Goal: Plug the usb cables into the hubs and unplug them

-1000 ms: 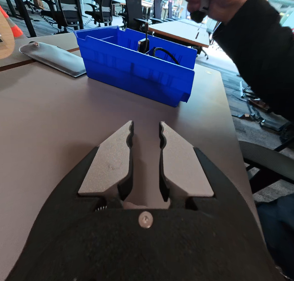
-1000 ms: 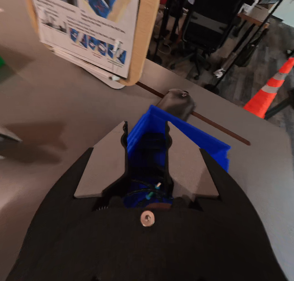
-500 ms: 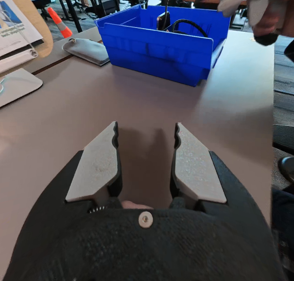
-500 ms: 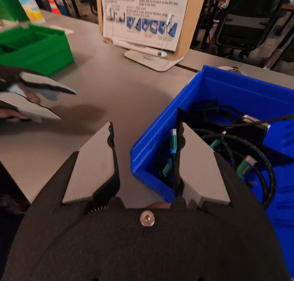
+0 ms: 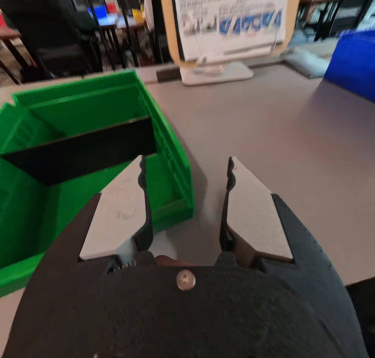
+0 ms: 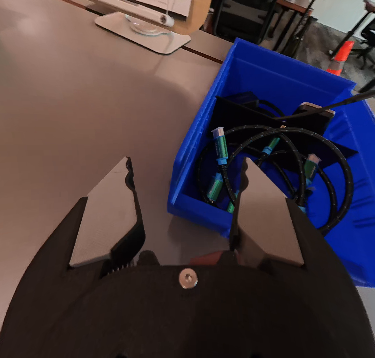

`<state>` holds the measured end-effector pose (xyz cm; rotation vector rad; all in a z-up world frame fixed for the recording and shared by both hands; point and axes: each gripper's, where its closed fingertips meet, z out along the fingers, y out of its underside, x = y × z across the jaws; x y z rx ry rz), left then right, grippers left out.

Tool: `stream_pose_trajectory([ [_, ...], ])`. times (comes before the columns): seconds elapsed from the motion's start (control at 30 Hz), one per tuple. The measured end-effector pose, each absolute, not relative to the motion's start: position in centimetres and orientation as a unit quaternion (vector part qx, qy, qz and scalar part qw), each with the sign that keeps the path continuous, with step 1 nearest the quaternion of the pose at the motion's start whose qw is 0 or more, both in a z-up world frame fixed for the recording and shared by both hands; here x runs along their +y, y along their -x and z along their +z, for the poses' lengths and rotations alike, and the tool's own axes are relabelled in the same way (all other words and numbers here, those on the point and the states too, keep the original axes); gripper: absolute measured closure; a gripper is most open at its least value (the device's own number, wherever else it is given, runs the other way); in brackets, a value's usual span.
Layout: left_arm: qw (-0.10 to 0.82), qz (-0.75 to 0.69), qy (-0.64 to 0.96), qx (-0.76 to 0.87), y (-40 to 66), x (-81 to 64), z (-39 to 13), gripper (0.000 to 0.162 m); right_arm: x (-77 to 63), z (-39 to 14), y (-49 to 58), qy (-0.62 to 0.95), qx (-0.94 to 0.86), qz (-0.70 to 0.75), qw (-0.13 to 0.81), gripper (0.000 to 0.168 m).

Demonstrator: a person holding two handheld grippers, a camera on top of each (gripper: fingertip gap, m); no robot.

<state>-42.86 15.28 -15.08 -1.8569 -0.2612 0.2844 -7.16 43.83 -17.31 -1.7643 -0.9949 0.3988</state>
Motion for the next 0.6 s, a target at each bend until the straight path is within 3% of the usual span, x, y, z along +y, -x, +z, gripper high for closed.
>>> stream_pose_trajectory([
  [0.13,0.519,0.187,0.828,-0.103,46.0,15.2,-18.3,0.088,45.5,-19.0,8.3,0.747,-0.414,0.131,0.504,0.075],
  [0.17,0.526,0.197,0.823,-0.085,46.0,15.7,-18.1,0.091,45.9,-19.2,8.3,0.746,-0.418,0.115,0.506,0.087],
  [0.2,0.527,0.199,0.823,-0.074,46.0,16.2,-18.1,0.103,46.3,-19.3,8.2,0.742,-0.422,0.091,0.512,0.106],
  [0.27,0.511,0.246,0.822,-0.052,46.7,16.4,-18.0,0.150,46.3,-19.3,8.2,0.735,-0.437,0.071,0.513,0.121],
  [0.33,0.488,0.323,0.810,-0.047,48.9,15.0,-17.4,0.157,45.5,-19.0,8.4,0.730,-0.451,0.093,0.504,0.145],
  [0.47,0.565,0.280,0.771,-0.088,51.5,10.8,-14.9,0.158,45.1,-18.7,6.6,0.741,-0.439,0.111,0.495,0.157],
  [0.6,0.578,0.287,0.757,-0.104,53.4,7.1,-12.5,0.160,44.3,-18.4,3.8,0.747,-0.422,0.136,0.495,0.166],
])
